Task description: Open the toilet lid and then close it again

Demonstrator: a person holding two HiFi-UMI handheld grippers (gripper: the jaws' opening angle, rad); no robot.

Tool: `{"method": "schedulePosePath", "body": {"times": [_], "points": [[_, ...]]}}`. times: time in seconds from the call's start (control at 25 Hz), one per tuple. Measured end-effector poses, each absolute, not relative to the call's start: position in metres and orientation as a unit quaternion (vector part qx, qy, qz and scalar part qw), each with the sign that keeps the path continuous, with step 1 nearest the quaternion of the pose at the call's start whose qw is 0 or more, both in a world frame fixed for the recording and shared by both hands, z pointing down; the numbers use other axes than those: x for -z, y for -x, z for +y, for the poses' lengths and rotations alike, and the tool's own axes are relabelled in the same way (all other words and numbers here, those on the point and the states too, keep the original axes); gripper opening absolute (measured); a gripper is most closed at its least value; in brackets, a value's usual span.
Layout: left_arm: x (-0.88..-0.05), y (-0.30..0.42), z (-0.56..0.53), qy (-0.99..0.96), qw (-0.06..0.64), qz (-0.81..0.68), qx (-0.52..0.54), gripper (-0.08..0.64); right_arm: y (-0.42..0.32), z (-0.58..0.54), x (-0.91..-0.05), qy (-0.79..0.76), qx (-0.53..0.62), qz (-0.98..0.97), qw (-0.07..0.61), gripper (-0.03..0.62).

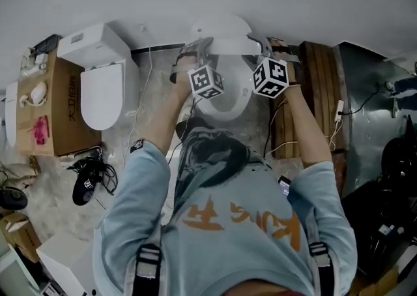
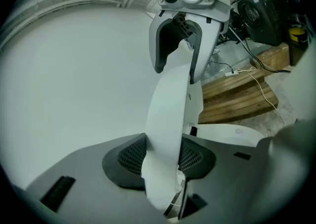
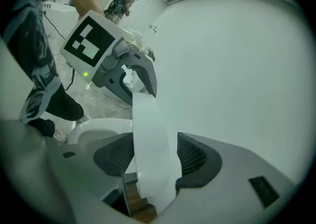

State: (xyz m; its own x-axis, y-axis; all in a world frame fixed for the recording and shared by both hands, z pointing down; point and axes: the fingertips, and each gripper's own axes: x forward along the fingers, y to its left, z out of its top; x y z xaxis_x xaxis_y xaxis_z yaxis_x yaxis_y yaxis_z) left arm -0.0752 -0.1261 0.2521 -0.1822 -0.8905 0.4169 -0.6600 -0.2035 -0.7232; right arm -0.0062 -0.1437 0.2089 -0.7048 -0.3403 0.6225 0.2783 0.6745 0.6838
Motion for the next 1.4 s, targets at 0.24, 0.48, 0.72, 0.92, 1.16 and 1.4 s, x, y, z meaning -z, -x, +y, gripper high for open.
{"method": "schedulePosePath", "body": {"times": [0.24,0.48,0.72,0.92,1.16,1.4], "points": [[-0.296,0.046,-0.085,0.634,0.099,0.579,0.503,0.211,-0.021,-0.104,-0.257,0.013,0.331,-0.863,0.382,0.273],[-0.348,0.012,-0.037,0.65,0.086,0.52,0.547,0.248,-0.053,-0.055,-0.322,0.061,0.314,-0.852,0.415,0.287],[-0.41,0.003,-0.001,0.649,0.05,0.474,0.592,0.279,-0.063,-0.023,-0.385,0.066,0.33,-0.828,0.449,0.31],[-0.449,-0.007,0.023,0.671,0.032,0.439,0.597,0.298,-0.069,0.0,-0.427,0.078,0.333,-0.814,0.469,0.333],[-0.498,-0.019,0.051,0.689,0.027,0.381,0.617,0.282,-0.083,0.022,-0.485,0.08,0.317,-0.799,0.505,0.342],[-0.546,-0.024,0.061,0.69,0.053,0.372,0.619,0.279,-0.088,0.03,-0.532,0.064,0.288,-0.808,0.51,0.344]]}}
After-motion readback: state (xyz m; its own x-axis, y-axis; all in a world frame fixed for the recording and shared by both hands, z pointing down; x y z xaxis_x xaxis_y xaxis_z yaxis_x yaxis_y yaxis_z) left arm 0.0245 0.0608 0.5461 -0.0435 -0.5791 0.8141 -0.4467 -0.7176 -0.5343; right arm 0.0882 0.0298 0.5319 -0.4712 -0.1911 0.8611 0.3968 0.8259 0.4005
